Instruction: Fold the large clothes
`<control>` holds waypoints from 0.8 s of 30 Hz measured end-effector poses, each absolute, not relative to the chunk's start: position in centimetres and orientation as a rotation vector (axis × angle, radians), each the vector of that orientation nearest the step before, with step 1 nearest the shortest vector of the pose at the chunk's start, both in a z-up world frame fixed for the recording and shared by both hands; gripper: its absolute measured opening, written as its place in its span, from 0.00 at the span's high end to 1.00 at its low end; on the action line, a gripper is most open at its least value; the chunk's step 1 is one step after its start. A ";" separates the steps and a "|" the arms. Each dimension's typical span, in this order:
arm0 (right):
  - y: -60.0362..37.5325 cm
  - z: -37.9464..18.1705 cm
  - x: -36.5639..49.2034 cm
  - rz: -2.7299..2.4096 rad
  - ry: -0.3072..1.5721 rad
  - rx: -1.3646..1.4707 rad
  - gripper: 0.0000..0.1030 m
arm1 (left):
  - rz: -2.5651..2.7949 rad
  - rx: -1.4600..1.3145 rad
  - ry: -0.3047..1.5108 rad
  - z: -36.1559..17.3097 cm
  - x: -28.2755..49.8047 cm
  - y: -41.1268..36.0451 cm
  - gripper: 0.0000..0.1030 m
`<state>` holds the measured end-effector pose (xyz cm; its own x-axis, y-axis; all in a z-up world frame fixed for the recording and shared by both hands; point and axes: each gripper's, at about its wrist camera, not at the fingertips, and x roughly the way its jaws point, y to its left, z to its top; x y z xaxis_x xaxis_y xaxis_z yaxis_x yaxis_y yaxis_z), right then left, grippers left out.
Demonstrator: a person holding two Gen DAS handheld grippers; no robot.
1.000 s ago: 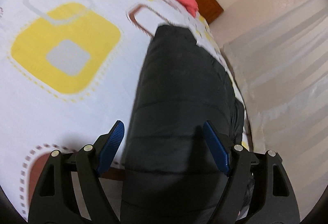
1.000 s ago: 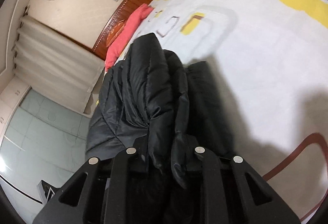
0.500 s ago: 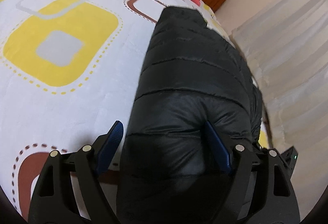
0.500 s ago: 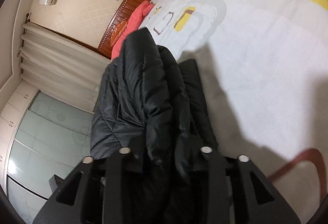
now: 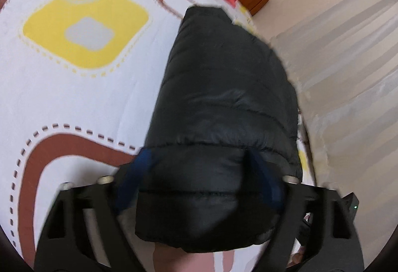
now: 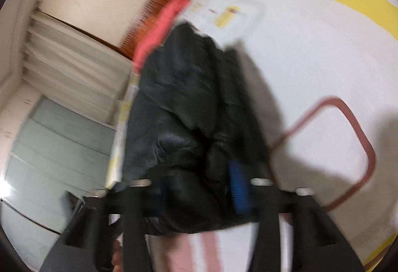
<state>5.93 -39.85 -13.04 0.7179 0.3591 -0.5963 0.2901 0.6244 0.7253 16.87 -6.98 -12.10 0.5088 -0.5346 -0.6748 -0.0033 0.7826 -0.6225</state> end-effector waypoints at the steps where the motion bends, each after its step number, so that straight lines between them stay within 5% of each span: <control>1: -40.0 -13.9 6.1 0.039 0.808 0.932 0.73 | -0.332 -0.593 1.013 -12.7 17.1 -7.2 0.31; 9: -40.3 -16.9 6.0 0.041 0.806 0.987 0.74 | -0.348 -0.539 1.027 -13.7 17.4 -7.5 0.31; 15: -40.4 -13.3 4.4 -0.004 0.813 0.923 0.39 | -0.345 -0.663 0.998 -10.7 16.9 -4.3 0.20; 24: -41.4 -6.5 11.8 -0.001 0.726 0.851 0.33 | -0.370 -0.694 0.958 -7.0 23.5 -5.6 0.12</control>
<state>11.81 -41.42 -6.46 0.7631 0.2772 -0.5838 0.2786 0.6740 0.6842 23.47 -5.57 -7.02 0.5371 -0.5739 -0.6182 -0.0098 0.7285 -0.6850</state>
